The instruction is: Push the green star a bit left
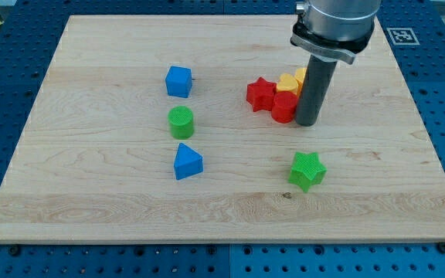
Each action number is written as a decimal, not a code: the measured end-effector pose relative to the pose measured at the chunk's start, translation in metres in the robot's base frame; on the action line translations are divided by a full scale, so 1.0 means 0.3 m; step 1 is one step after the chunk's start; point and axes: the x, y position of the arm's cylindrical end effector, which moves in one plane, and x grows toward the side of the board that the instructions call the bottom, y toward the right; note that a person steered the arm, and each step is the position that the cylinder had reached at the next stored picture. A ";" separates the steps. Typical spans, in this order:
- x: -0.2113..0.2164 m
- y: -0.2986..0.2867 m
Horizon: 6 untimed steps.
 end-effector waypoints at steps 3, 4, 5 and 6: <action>0.302 0.183; 0.335 0.121; 0.328 -0.034; 0.305 -0.179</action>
